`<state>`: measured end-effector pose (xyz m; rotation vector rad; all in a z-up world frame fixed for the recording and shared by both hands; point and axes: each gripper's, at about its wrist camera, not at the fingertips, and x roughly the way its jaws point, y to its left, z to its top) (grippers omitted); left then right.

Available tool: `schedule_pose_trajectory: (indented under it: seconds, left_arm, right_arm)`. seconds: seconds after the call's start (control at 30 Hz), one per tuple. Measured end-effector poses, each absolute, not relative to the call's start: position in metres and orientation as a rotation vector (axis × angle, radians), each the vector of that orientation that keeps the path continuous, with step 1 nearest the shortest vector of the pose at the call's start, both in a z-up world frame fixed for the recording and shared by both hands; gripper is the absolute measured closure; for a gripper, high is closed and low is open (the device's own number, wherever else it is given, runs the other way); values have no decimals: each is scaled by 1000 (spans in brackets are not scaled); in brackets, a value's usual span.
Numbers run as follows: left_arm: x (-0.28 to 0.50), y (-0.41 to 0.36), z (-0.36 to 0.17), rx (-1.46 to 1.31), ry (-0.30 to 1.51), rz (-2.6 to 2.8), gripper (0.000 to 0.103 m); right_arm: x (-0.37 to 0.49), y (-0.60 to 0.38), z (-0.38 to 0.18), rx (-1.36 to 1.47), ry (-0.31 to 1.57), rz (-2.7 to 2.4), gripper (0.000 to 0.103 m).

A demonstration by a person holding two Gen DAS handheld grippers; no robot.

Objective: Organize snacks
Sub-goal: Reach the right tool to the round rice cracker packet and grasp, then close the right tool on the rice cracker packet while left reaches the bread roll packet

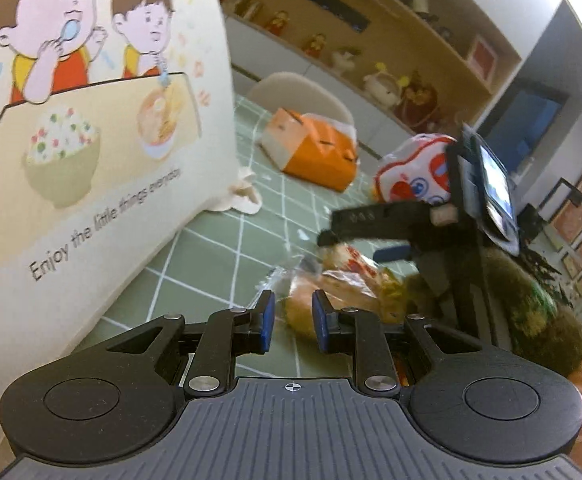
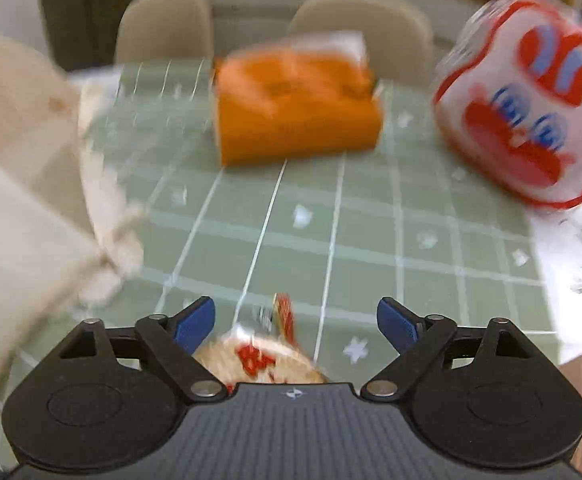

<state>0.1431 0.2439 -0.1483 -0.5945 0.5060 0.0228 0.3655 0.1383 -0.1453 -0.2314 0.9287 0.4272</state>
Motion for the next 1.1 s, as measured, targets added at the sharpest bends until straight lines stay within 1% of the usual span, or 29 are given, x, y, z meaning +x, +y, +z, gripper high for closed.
schedule_pose_trajectory:
  seconds: [0.07,0.13,0.2,0.23,0.4,0.5,0.53,0.57,0.63,0.7,0.87,0.93,1.1]
  left_arm:
    - [140,246,-145,-596,483,31,79]
    - [137,248,-142,-591,461,43,79]
    - [139,249,-143,-591,475,51,79]
    - [140,249,-144,-593,494,54,79]
    - [148,232,-149,-550,584,-38,79]
    - [153,218,-155,-535,636,-143,79]
    - [153,214,-155,-527,642,-173,79]
    - [152,212,-153,-525,636,-201,79]
    - [147,210,-146,-509,597,-219,79]
    - [137,208,-136,-458,553,-209,79]
    - [100,203,-113,-309,531,-111,79]
    - [95,202,-111,-249,579,-74,79]
    - [103,213,-125,-245,679,1,79]
  right_arm:
    - [358,129,-148,-187,952,475,27]
    - [347,119,-146,-126,989,532,41]
    - [323,108,-145,-116,1007,579,42]
    - [309,103,-144,-127,1010,589,44]
    - [230,79,-129,-214,993,670,48]
    - [182,64,-118,-282,964,695,47]
    - [171,59,-114,-301,950,689,41]
    - [162,53,-109,-313,931,677,38]
    - [143,36,-98,-300,882,642,25]
    - [129,15,-89,-273,829,597,21]
    - [100,-48,-89,-178,726,571,20]
    - [100,-68,-96,-113,745,565,20]
    - [123,-97,-121,42,777,474,20]
